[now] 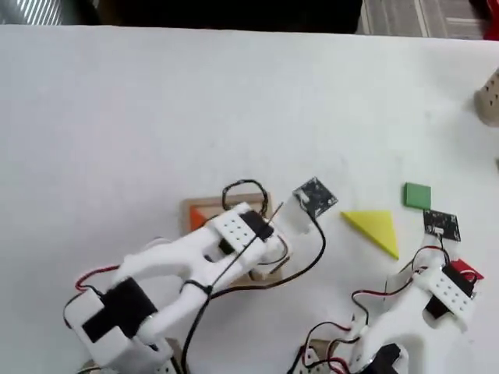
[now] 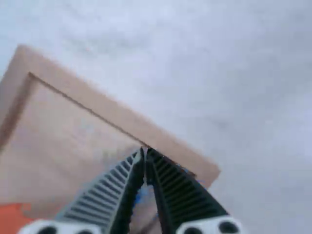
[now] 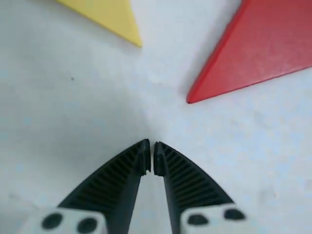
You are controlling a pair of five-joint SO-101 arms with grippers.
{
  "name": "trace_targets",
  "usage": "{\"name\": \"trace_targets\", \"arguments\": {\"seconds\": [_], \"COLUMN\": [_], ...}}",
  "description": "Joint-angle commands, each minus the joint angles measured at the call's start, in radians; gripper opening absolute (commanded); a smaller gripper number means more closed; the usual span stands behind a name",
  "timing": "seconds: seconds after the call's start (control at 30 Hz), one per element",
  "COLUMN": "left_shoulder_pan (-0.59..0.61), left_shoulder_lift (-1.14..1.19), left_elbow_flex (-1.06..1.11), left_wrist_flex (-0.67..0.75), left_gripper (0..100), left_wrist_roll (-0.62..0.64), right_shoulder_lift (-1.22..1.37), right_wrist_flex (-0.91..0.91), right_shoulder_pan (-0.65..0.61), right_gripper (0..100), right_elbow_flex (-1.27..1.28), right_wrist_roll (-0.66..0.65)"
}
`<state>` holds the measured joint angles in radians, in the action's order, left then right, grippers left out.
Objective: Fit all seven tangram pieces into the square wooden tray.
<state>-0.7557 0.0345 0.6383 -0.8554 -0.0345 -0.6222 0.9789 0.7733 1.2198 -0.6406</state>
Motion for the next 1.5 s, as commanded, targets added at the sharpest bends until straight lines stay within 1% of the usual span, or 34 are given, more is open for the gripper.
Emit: {"name": "trace_targets", "arguments": {"seconds": [0.0,0.13,0.23,0.37,0.4,0.5,0.57,0.67,0.8,0.93,1.3,1.37,1.47], "left_shoulder_pan": [0.088,0.183,0.217,0.211,0.211,0.211,0.2,0.162,0.082,0.053,0.065,0.096,0.179], "left_shoulder_lift": [-0.154,-0.282,-0.294,-0.214,-0.196,-0.157,-0.153,-0.153,-0.148,-0.153,-0.154,-0.154,-0.154], "left_elbow_flex": [-0.028,0.031,0.098,0.201,0.193,0.141,0.138,0.14,0.141,0.152,0.152,0.149,0.146], "left_wrist_flex": [-0.02,-0.037,-0.02,0.112,0.117,0.058,0.051,0.038,0.011,0.012,0.012,0.012,0.021], "left_gripper": [3,3,3,3,3,3,3,3,3,3,3,3,3], "left_wrist_roll": [0.012,0.012,0.005,0.003,0.003,0.005,0.005,0.005,0.005,0.009,0.008,0.006,0.005], "right_shoulder_lift": [-0.008,-0.008,-0.008,-0.008,-0.008,-0.008,-0.008,-0.008,-0.008,-0.008,-0.008,-0.008,-0.008], "right_wrist_flex": [-0.013,-0.013,-0.013,-0.013,-0.013,-0.013,-0.013,-0.013,-0.013,-0.013,-0.013,-0.013,-0.013], "right_shoulder_pan": [-0.013,-0.013,-0.013,-0.013,-0.013,-0.008,-0.008,-0.008,-0.01,-0.01,-0.012,-0.012,-0.012], "right_gripper": [1.8,1.8,1.8,1.8,1.8,1.8,1.8,1.8,1.8,1.8,1.8,1.8,1.8], "right_elbow_flex": [-0.003,-0.002,-0.002,-0.002,-0.002,0.0,0.0,0.0,0.0,0.0,0.0,0.0,0.0], "right_wrist_roll": [-0.009,-0.009,-0.009,-0.009,-0.009,-0.011,-0.011,-0.012,-0.014,-0.014,-0.014,-0.014,-0.014]}}
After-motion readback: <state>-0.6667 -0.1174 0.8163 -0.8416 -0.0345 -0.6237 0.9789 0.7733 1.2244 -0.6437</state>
